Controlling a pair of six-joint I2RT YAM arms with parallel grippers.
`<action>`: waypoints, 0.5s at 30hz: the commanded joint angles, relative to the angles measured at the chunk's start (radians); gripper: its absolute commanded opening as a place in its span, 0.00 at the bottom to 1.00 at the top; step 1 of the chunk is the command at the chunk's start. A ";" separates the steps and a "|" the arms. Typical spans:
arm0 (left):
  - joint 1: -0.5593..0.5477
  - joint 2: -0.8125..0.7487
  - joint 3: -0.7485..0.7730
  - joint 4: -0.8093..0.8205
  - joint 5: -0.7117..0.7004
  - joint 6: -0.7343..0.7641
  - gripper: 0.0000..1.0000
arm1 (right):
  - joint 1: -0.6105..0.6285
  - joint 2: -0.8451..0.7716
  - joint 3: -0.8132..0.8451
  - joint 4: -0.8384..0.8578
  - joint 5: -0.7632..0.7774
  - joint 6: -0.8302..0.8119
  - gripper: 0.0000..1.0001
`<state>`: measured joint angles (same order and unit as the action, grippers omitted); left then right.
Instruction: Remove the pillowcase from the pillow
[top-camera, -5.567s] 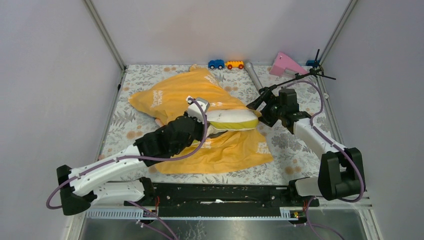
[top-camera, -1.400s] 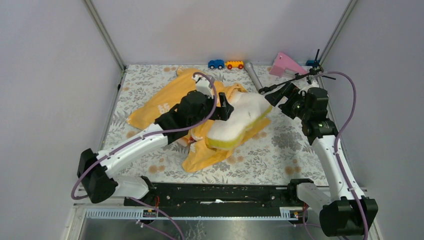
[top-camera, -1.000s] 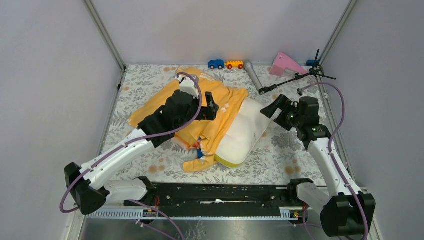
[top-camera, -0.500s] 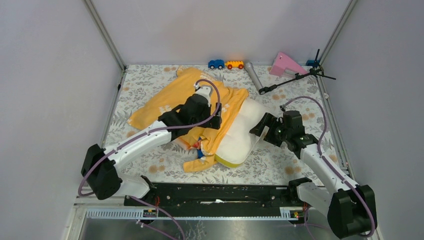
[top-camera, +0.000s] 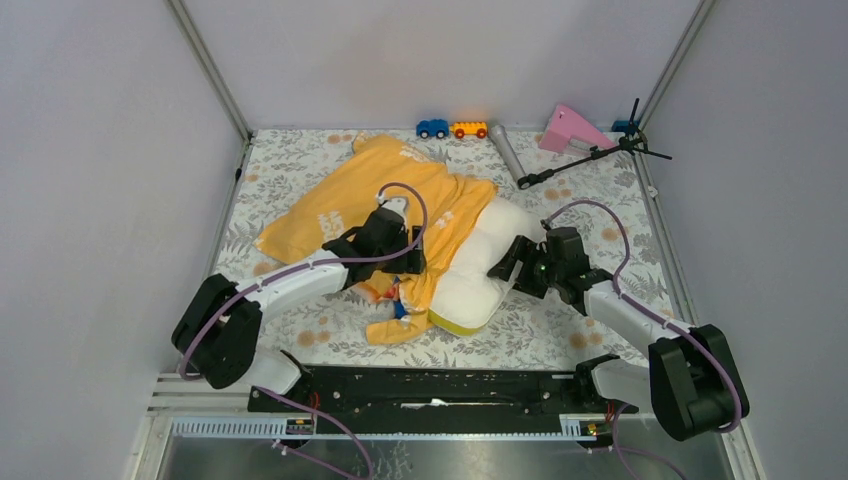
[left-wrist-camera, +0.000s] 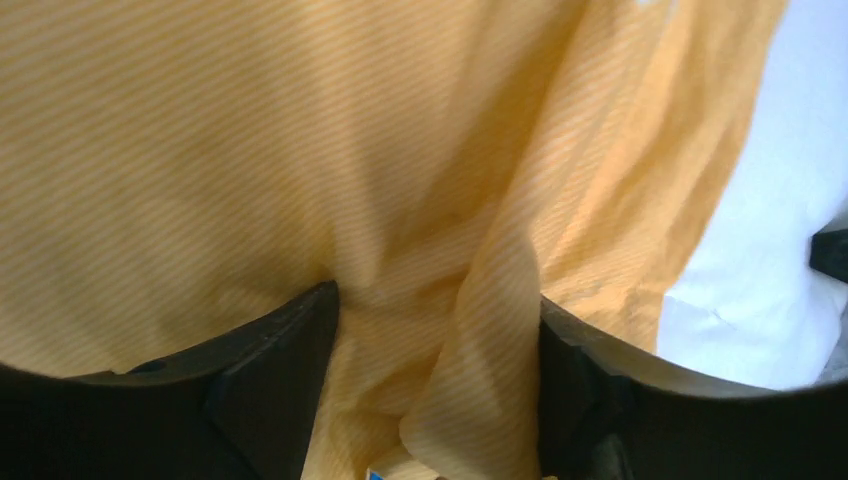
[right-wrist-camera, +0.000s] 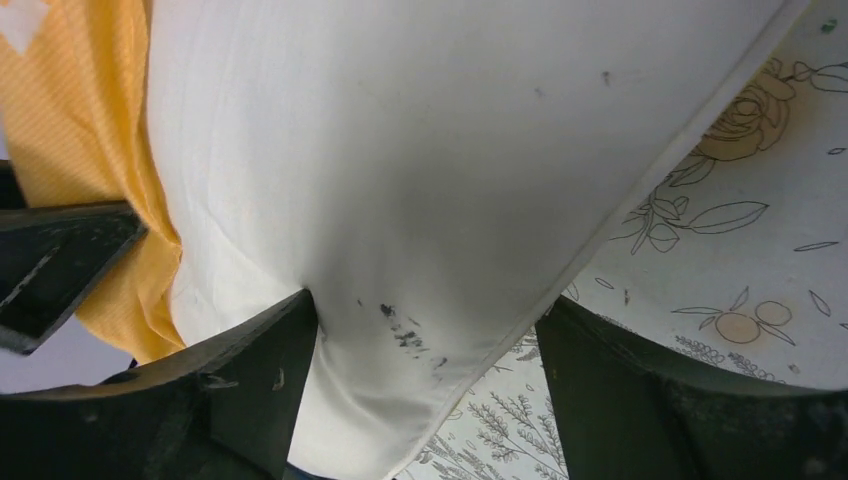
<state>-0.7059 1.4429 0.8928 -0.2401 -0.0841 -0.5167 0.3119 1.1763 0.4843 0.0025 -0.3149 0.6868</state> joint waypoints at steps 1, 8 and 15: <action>0.054 -0.068 -0.095 0.158 0.075 -0.073 0.60 | 0.012 0.012 -0.016 0.075 -0.021 0.000 0.67; 0.206 -0.190 -0.263 0.262 0.080 -0.176 0.00 | 0.012 -0.064 0.077 -0.100 0.185 -0.059 0.00; 0.371 -0.428 -0.384 0.212 -0.052 -0.286 0.00 | 0.003 -0.235 0.168 -0.278 0.581 -0.069 0.00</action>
<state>-0.4007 1.1347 0.5503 -0.0135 -0.0048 -0.7212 0.3321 1.0477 0.5884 -0.1570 -0.0681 0.6476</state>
